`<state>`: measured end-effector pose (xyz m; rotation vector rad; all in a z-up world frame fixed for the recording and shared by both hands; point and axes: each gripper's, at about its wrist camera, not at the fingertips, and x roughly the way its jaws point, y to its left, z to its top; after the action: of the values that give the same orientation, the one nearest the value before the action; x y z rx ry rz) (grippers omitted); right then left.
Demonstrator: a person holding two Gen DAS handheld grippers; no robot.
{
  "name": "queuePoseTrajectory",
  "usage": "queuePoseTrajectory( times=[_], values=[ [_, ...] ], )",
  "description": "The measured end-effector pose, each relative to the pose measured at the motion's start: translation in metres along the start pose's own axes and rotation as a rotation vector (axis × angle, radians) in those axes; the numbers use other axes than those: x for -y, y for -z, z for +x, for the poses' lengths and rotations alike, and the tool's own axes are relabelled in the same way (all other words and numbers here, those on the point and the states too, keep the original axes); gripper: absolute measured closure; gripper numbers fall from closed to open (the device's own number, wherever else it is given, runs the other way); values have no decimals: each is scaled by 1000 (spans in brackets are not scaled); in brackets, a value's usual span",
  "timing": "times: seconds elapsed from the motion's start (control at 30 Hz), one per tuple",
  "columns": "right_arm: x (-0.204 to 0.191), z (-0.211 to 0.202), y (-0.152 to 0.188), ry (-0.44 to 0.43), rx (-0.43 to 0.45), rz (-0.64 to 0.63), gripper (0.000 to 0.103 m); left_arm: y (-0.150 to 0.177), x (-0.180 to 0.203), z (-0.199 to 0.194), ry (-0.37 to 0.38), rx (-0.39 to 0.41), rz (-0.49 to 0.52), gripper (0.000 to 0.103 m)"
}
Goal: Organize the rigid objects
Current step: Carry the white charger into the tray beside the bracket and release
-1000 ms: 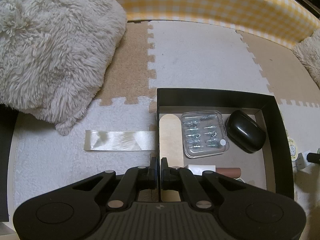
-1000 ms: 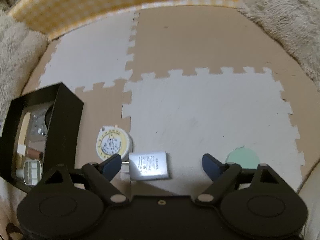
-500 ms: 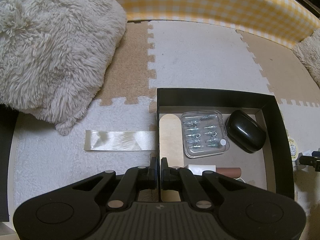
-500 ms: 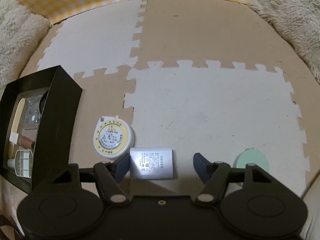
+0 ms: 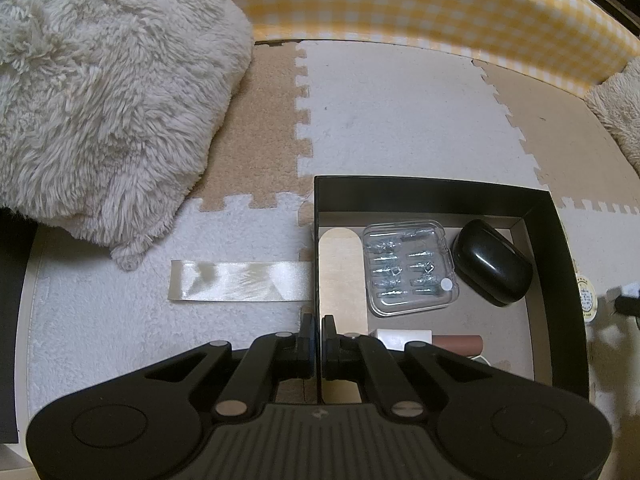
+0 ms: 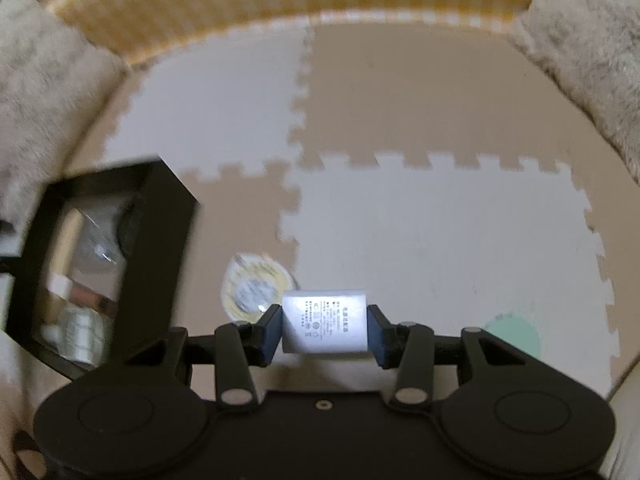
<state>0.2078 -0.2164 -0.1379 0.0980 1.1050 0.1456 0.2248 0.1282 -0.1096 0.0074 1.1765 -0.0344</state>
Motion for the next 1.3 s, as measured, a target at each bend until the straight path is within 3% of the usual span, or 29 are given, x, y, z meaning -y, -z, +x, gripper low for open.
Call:
queuePoseTrajectory(
  times=[0.23,0.47,0.67,1.1,1.17,1.3],
  values=[
    [-42,-39,-1,-186,129,-166,57,0,0,0,-2,0,1,101],
    [-93,-48,10,-287,128,-318,57,0,0,0,-3,0,1,101],
    [-123,-38,17,-278,86,-387,57,0,1,1,-3,0,1,101],
    [-138,-23,25,-223,14,-406,56,-1,1,1,-5,-1,2,101],
    [-140,-25,26,-212,19,-421,50,0,1,1,-6,-1,3,101],
    [-138,-27,26,-177,28,-425,49,-1,2,1,-7,-1,4,101]
  ],
)
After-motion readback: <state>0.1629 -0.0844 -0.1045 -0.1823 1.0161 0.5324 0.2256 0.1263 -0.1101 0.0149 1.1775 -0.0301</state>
